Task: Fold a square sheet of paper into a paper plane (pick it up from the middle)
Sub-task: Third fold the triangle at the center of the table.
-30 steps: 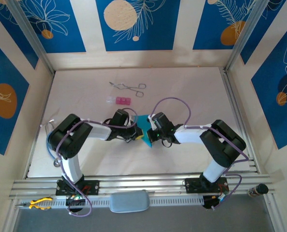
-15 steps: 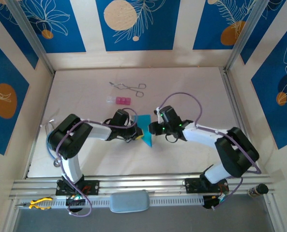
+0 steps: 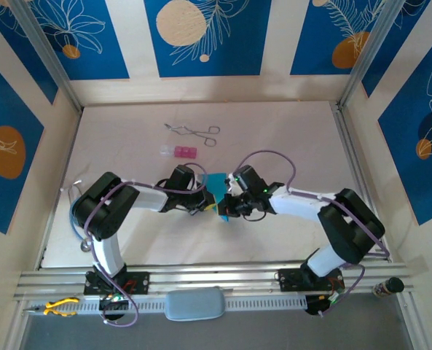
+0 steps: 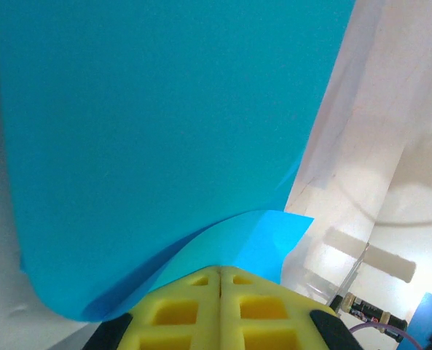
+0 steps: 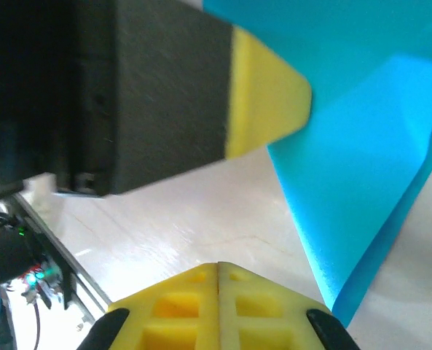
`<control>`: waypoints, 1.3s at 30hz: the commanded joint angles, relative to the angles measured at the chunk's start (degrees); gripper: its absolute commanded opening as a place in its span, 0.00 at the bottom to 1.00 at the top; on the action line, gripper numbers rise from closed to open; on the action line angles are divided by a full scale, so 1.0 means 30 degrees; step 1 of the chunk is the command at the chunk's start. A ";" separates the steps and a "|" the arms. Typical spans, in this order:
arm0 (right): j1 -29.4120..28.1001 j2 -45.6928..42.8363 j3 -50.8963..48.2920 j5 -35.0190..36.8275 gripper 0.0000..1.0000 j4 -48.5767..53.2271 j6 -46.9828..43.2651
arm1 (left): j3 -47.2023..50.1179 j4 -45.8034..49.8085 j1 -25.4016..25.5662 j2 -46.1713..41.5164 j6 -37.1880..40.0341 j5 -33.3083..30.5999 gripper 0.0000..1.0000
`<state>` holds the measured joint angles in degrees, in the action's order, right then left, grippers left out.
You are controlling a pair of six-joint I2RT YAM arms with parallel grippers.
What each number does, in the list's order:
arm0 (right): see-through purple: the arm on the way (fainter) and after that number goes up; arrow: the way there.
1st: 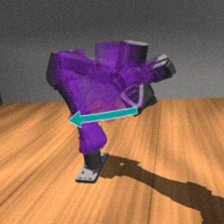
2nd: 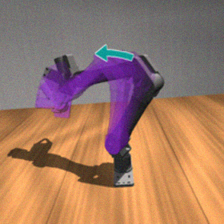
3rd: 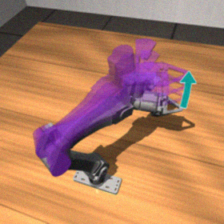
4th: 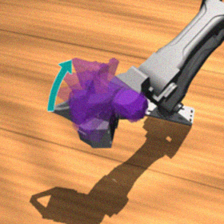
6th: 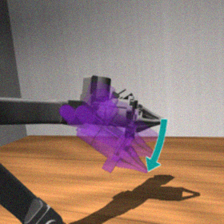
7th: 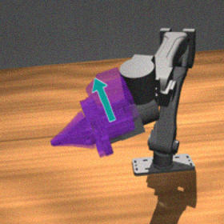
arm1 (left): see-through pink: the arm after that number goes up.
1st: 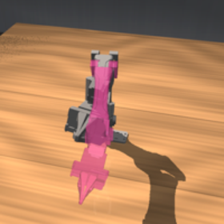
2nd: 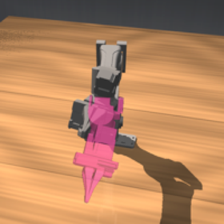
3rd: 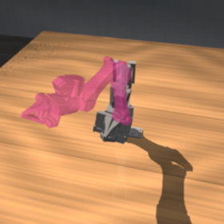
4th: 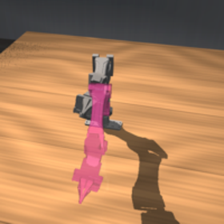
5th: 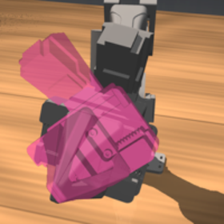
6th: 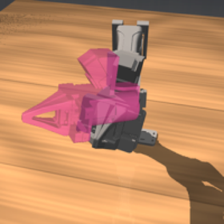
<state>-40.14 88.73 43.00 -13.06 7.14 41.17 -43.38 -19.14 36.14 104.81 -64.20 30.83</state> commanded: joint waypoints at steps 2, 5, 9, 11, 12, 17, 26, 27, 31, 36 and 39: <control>-0.0272 0.1181 0.1128 0.0323 0.04 0.1049 0.0231 | 0.0367 0.0549 0.0083 0.0306 0.0067 -0.0932 0.03; -0.0410 0.1829 0.1622 0.0262 0.04 0.1095 0.0072 | 0.0379 0.0549 0.0093 0.0302 0.0066 -0.0960 0.03; -0.0733 0.2338 0.2200 0.0900 0.04 0.1571 -0.0131 | 0.0394 0.0585 0.0111 0.0277 0.0083 -0.0960 0.03; -0.0741 0.2586 0.2346 0.1283 0.04 0.1804 -0.0050 | 0.0396 0.0583 0.0108 0.0291 0.0088 -0.0960 0.03; -0.0683 0.2749 0.2350 0.1353 0.04 0.1855 -0.0012 | 0.0396 0.0564 0.0100 0.0305 0.0100 -0.0932 0.03; -0.0560 0.3266 0.1938 0.1686 0.04 0.1721 0.0273 | 0.0367 0.0534 0.0099 0.0345 0.0096 -0.0904 0.03; -0.0173 0.3057 0.0210 0.0916 0.05 0.0289 0.0750 | 0.0337 0.0519 0.0073 0.0540 0.0140 -0.0901 0.03; -0.0112 0.2980 0.0137 0.0896 0.06 0.0285 0.0764 | 0.0337 0.0521 0.0068 0.0599 0.0147 -0.0945 0.03; 0.0094 0.2640 -0.0400 0.0488 0.07 -0.0120 0.0721 | 0.0308 0.0514 0.0063 0.0713 0.0140 -0.0902 0.03; 0.0414 0.2056 -0.1301 -0.0265 0.09 -0.1082 0.0678 | 0.0337 0.0687 0.0037 0.0738 0.0199 -0.1095 0.02; 0.0541 0.1657 -0.1560 -0.0161 0.09 -0.1160 0.0655 | 0.0337 0.0861 0.0025 0.0745 0.0240 -0.1219 0.00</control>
<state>-39.00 95.00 40.25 -13.02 0.67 42.98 -43.38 -19.53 36.14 104.99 -64.18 30.83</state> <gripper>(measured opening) 0.092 0.061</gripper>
